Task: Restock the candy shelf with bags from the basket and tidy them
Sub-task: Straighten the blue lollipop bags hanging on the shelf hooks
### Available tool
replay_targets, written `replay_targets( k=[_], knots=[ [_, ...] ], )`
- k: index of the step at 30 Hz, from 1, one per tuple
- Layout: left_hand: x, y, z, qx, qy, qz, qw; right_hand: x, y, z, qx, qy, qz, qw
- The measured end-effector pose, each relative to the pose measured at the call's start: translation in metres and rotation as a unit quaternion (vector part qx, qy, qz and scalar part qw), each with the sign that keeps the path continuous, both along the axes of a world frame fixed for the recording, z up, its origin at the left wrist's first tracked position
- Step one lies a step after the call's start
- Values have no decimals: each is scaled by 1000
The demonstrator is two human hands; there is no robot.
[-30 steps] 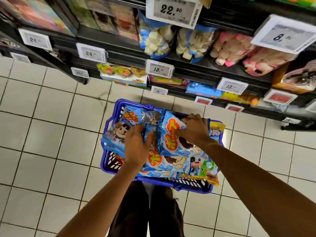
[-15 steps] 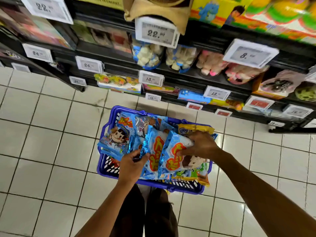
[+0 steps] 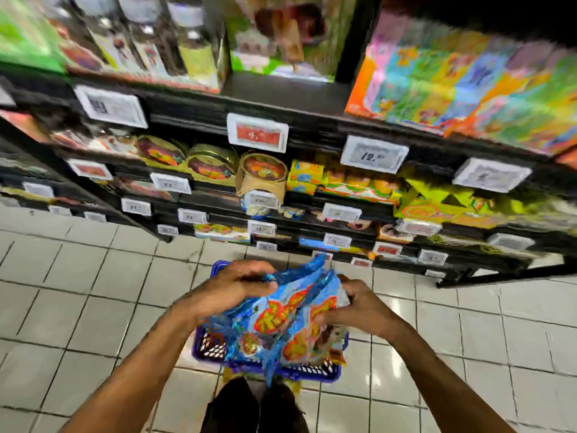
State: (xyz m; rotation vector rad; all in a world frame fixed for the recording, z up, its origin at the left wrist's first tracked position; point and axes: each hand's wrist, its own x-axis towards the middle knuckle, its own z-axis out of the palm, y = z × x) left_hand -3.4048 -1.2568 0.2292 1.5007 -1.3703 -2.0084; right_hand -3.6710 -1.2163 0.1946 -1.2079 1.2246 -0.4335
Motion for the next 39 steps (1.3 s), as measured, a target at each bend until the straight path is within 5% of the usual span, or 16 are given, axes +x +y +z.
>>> replay_targets(
  k=[4,7,11,14,19,32,39],
  knots=[
    [15,-30,107,49,172,-45,983,4,-3,99,-15,-68,-130,989],
    [15,-38,182,76,349,-28,934,11,-13,174,-45,-136,-248,958],
    [-7,-35,251,-89,201,25,975,22,-33,277,-70,-212,-302,927],
    [-10,-42,289,-199,153,28,967,29,-45,344,-103,-220,-292,925],
    [-16,-54,363,-244,272,54,929,40,-56,429,-146,-243,-342,896],
    [-8,-98,485,-407,345,135,835,79,-58,577,-324,-232,-327,857],
    [-17,-118,533,-418,364,112,825,68,-66,630,-413,-209,-340,818]
  ],
)
